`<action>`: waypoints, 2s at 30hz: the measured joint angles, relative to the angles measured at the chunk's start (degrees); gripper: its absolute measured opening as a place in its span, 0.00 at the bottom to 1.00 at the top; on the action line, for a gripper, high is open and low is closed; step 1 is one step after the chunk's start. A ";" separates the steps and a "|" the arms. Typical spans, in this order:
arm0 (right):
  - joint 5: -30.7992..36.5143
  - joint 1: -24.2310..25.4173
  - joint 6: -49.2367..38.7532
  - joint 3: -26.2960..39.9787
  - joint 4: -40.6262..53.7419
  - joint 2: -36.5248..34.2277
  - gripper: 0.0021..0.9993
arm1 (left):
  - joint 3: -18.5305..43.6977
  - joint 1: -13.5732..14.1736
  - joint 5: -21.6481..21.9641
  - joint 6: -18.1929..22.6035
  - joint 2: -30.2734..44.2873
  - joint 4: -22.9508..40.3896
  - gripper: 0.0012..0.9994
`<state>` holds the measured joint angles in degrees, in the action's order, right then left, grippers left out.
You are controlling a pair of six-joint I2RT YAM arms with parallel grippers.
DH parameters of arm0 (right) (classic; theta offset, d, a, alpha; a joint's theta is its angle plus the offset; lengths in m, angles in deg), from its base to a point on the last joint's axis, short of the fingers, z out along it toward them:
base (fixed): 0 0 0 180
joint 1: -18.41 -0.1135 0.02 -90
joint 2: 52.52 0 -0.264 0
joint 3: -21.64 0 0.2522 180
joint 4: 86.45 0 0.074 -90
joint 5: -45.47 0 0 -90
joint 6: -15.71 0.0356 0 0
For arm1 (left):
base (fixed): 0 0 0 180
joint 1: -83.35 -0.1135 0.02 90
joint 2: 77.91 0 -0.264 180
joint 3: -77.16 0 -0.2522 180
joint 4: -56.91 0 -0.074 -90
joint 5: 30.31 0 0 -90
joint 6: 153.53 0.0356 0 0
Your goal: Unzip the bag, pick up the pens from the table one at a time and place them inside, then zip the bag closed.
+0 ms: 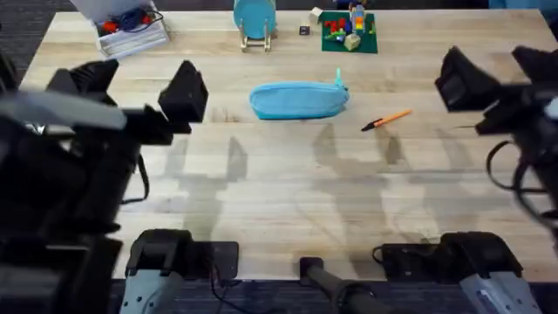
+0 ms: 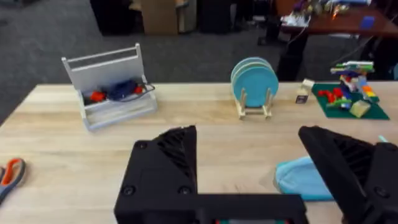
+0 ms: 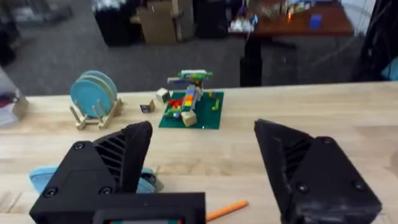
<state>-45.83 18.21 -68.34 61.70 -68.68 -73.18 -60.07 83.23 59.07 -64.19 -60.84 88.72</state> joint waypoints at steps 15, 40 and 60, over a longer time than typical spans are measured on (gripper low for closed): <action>-0.02 0.00 -0.83 30.13 24.70 -30.47 1.00 | 31.15 0.00 -1.98 -0.90 32.02 26.54 0.99; -0.02 -1.92 -1.27 42.95 41.55 -47.96 1.00 | 43.81 0.00 -8.72 -1.11 57.57 36.91 0.99; -0.02 -1.92 -1.29 42.97 41.55 -47.96 1.00 | 43.81 0.00 -8.85 -1.11 58.32 39.65 0.99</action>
<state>-45.86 16.28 -69.63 104.67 -27.13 -121.14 -16.26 83.23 50.22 -65.31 -2.52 128.37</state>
